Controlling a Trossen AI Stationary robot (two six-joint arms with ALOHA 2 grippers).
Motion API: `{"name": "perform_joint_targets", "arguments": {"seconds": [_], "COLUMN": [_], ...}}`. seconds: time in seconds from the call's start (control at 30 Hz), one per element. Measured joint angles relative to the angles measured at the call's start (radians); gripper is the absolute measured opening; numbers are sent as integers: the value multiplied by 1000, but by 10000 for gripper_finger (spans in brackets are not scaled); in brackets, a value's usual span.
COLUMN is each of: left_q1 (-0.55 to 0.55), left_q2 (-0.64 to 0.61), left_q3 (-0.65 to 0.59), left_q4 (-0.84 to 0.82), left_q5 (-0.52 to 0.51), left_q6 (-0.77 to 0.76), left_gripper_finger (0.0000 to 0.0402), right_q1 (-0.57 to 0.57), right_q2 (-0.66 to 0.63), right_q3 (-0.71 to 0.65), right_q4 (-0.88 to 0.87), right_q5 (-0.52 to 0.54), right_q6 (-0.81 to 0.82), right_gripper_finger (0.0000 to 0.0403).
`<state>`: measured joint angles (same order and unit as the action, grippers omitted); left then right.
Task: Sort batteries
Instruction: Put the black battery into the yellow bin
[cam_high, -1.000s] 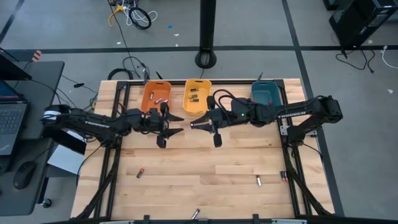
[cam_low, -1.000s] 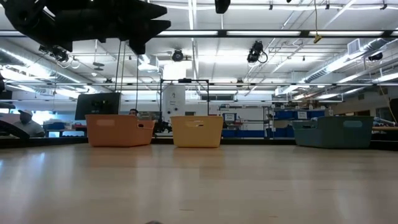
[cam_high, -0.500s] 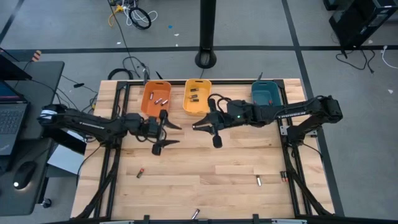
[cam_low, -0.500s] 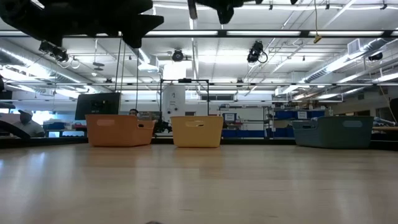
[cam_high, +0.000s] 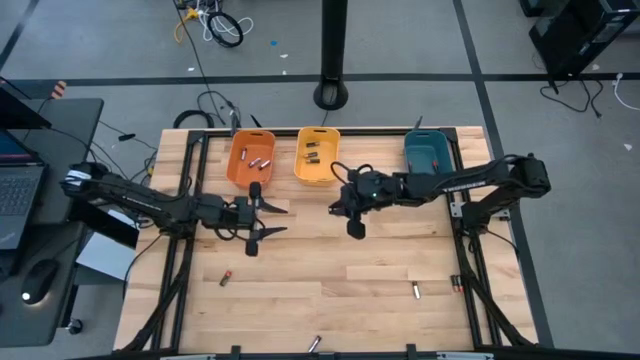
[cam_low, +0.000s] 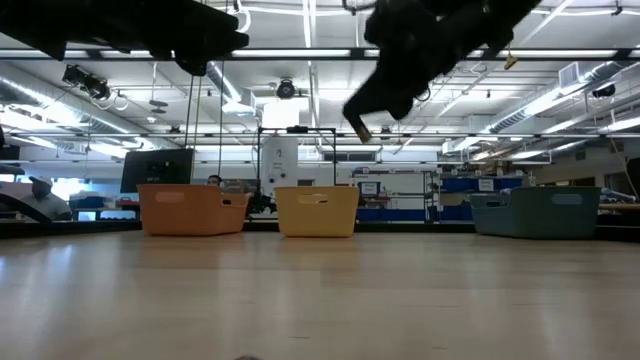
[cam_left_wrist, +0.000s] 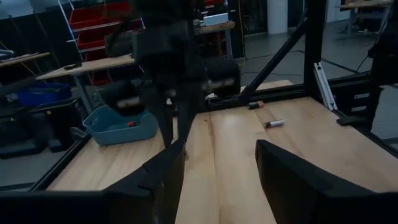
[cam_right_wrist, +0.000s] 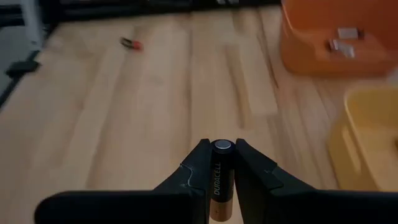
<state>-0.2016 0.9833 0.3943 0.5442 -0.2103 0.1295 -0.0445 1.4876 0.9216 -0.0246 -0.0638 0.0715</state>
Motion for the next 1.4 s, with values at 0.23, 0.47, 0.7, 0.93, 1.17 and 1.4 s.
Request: {"name": "perform_joint_targets", "arguments": {"seconds": [0.23, 0.47, 0.7, 0.93, 1.17, 1.4], "left_q1": [-2, 7, 141, 323, 498, 609], "left_q2": [0, 0, 20, 61, 64, 64], "left_q3": [0, 0, 0, 0, 0, 0], "left_q4": [-39, -76, -79, -12, 11, 18], "left_q5": [-85, -213, -144, 15, 172, 318], "left_q6": [-28, -58, -55, 12, 15, 0], "left_gripper_finger": [194, 185, 131, 27, 14, 8], "right_q1": [-23, -80, -250, -393, -455, -491], "right_q2": [0, 0, 0, 97, 303, 453], "right_q3": [-91, -48, 29, 126, 337, 505], "right_q4": [84, 100, 84, 67, -116, -281], "right_q5": [42, 84, 64, -92, -147, -168], "right_q6": [64, 29, -33, -93, -180, -259], "right_gripper_finger": [56, 56, 56, 56, 56, 56]}}
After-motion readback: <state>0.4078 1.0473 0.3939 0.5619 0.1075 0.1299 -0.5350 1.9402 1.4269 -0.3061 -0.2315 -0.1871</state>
